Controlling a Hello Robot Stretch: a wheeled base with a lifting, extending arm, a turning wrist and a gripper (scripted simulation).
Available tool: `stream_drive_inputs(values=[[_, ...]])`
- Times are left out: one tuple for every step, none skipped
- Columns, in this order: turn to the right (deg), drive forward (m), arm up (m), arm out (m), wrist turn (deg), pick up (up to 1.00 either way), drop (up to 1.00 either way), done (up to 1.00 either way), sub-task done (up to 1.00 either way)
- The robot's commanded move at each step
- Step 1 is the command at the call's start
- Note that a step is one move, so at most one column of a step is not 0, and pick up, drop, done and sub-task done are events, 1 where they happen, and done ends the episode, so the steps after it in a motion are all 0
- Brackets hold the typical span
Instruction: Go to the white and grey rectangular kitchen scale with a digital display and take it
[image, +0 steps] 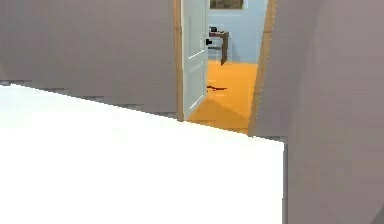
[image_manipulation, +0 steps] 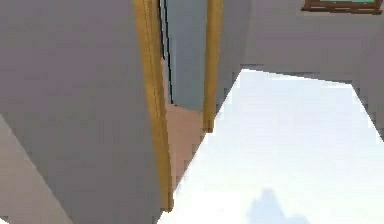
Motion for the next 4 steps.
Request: stream_drive_inputs(values=[[0.0,0.30,0.00,0.00,0.0,0.00,0.00,0.00,0.00],[6.0,0.00,0.00,0.00,0.0,0.00,0.00,0.00,0.00],[0.0,1.00,0.00,0.00,0.0,0.00,0.00,0.00,0.00],[3.0,0.00,0.00,0.00,0.0,0.00,0.00,0.00,0.00]])
